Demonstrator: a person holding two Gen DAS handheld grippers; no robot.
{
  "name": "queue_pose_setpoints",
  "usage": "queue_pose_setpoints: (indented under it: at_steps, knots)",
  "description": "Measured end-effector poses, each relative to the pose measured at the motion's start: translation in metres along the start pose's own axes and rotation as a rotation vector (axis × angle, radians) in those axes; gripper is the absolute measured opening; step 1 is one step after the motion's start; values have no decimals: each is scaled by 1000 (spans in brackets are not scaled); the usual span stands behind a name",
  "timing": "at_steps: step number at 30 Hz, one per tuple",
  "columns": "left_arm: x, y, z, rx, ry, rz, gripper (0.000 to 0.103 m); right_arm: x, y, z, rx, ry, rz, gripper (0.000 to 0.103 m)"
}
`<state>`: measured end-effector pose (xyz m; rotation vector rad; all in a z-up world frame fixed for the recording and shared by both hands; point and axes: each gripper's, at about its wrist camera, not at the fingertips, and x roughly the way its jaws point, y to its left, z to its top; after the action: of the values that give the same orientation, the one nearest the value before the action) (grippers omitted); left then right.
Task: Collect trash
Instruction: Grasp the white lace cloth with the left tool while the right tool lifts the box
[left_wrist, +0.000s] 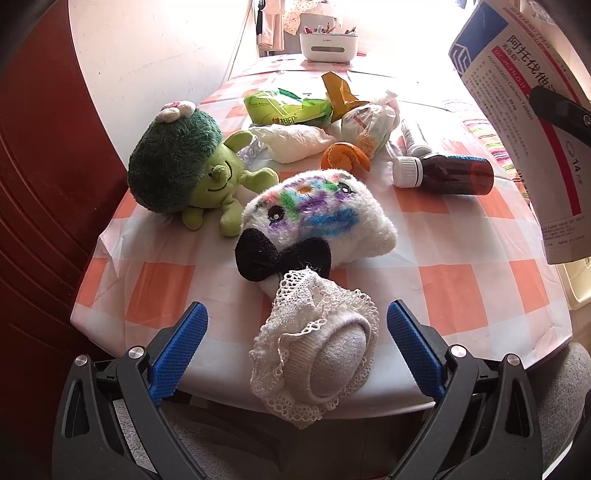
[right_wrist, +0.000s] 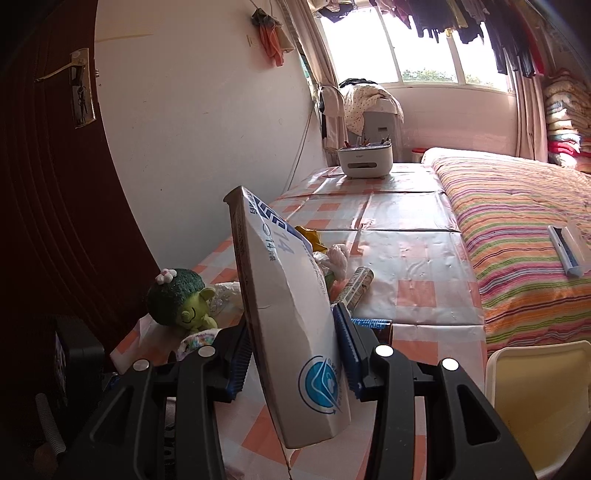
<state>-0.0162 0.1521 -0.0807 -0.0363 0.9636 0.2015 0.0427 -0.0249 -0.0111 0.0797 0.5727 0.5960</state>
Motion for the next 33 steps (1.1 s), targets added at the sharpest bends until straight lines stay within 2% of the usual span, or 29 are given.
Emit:
queue_pose_setpoints:
  at_steps: [2, 6, 7, 10, 19, 25, 33]
  knots:
    - [2, 0, 0, -3, 7, -7, 88, -6, -4, -2, 11, -5, -11, 41]
    - [11, -3, -1, -17, 49, -53, 52, -16, -14, -5, 32, -15, -32, 41]
    - [13, -4, -2, -22, 55, -61, 50, -18, -16, -7, 37, -16, -37, 41]
    - [11, -6, -3, -14, 39, -61, 46, -22, -22, -10, 56, -17, -51, 41]
    - [-6, -11, -1, -24, -19, -155, 43, -31, -48, -25, 117, -50, -113, 41]
    - [-28, -30, 7, 9, -98, -216, 43, -37, -76, -34, 126, -117, -244, 41]
    - [-41, -97, 31, 148, -215, -364, 43, -63, -136, -55, 261, -187, -409, 41]
